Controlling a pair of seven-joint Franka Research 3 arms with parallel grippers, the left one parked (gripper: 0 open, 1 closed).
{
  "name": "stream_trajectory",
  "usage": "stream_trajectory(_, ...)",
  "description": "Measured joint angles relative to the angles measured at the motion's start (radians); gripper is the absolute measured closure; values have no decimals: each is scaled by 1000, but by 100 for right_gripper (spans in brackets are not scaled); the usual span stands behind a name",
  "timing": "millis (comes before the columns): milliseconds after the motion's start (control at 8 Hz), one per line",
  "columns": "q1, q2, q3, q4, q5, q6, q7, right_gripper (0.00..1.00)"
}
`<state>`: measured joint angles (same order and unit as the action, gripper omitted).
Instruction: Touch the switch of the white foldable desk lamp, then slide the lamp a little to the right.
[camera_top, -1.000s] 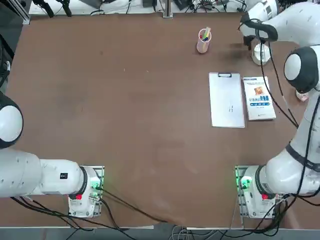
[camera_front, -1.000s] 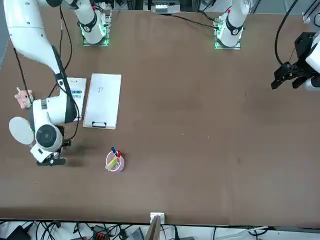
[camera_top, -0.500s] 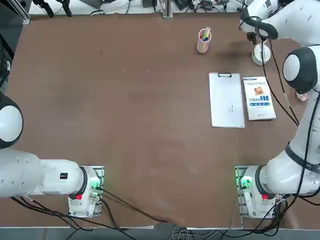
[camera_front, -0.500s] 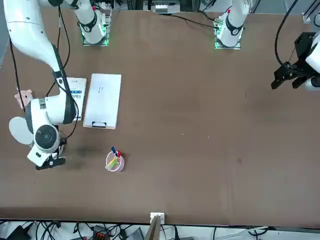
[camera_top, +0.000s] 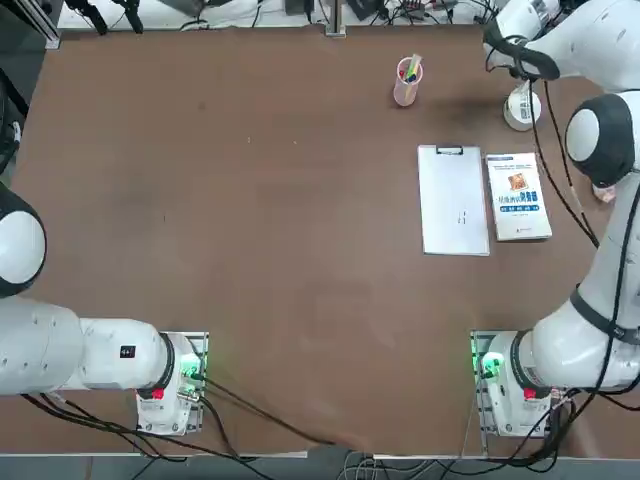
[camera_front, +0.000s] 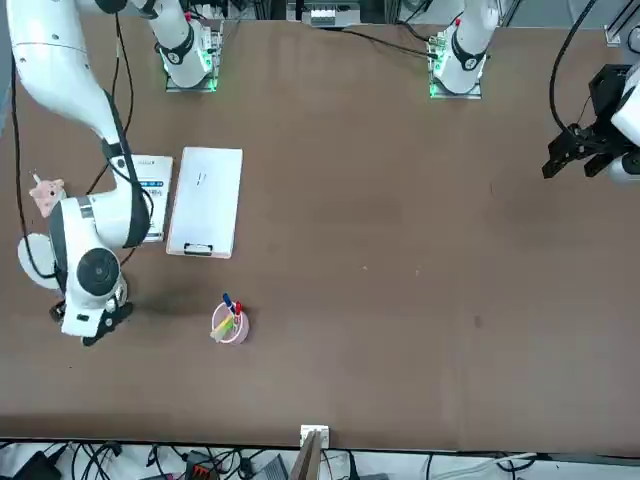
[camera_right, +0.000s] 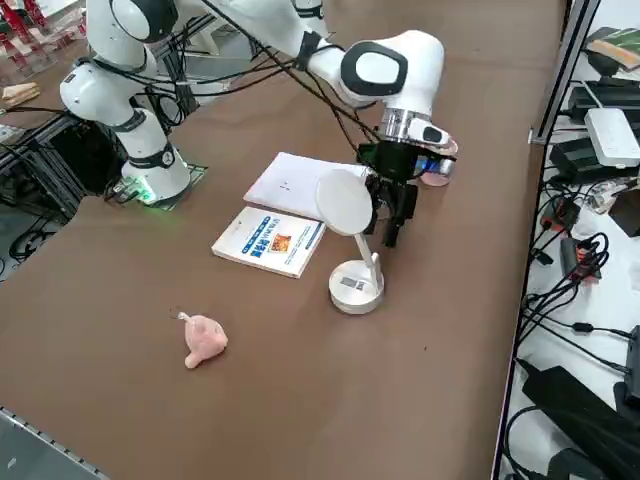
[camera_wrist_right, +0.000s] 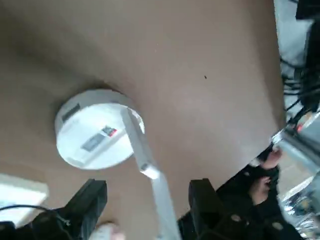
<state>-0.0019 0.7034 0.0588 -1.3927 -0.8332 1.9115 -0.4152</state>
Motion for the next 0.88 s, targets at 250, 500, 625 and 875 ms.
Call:
stream_trajectory(250,-1,9,-3,4,-54,0,-79,0)
stream_trajectory(500,-3,15,-4,5,-61,0,-167,0)
stream_trajectory(625,-3,18,-4,5,-61,0,-189,0)
stream_trajectory(875,0,34,-3,5,-61,0,-198,0)
